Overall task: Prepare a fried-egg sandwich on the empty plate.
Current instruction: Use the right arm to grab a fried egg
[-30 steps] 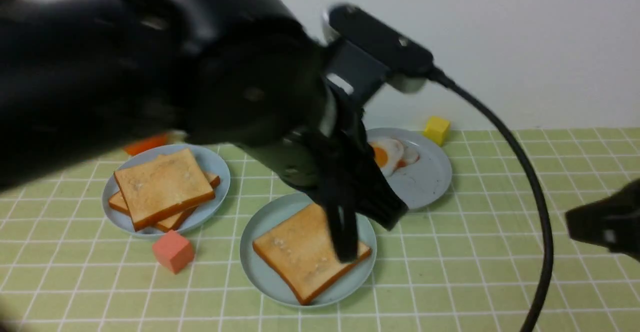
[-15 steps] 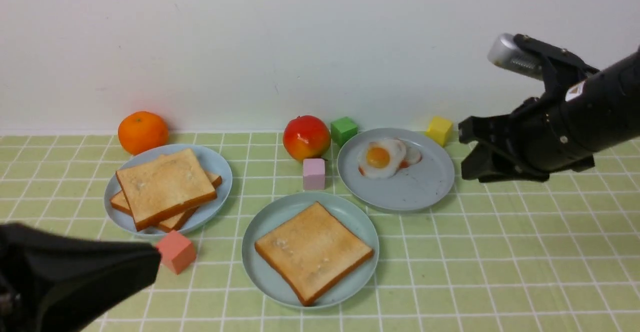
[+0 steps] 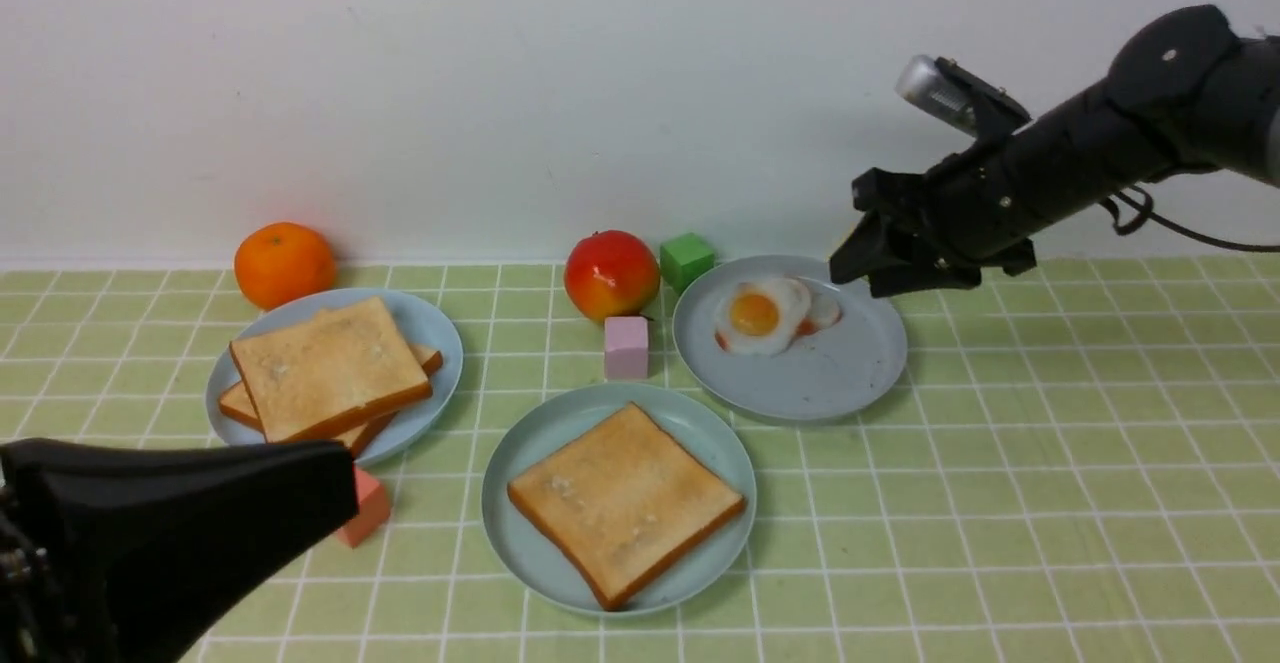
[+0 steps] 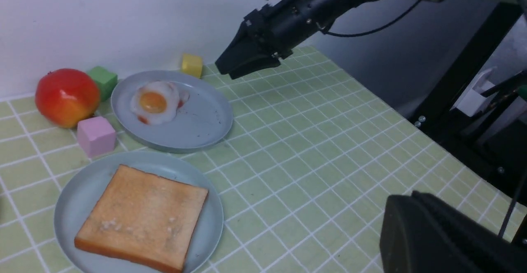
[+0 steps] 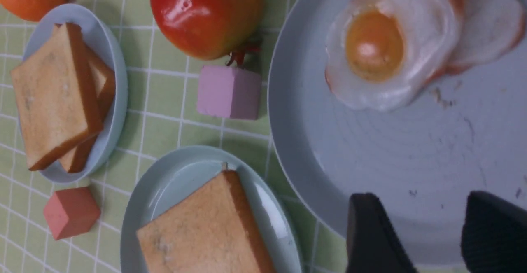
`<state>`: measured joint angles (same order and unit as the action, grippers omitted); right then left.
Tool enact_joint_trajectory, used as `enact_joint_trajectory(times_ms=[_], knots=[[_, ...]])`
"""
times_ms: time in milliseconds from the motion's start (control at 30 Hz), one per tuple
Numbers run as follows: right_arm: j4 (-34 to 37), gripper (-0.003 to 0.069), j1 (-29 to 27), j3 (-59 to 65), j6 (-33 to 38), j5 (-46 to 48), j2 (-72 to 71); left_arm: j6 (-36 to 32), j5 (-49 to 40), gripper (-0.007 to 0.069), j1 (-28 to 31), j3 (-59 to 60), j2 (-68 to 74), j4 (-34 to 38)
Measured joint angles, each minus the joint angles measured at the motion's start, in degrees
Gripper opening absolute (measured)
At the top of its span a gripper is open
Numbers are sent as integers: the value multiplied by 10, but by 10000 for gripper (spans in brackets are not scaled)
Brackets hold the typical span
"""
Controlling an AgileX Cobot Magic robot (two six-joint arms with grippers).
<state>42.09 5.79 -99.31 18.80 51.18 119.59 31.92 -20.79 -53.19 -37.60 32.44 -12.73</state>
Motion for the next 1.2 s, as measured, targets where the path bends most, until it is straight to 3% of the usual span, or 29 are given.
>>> enact_joint_trajectory(times_ms=[400,900,1200], knots=[[1,360,0,-211,4,12,191,2,9,-13,0,0,7,-10],[-2,360,0,-231,6,-40,211,2,9,-13,0,0,7,-13],[48,360,1,-232,6,-45,240,2,9,-11,0,0,7,-13]])
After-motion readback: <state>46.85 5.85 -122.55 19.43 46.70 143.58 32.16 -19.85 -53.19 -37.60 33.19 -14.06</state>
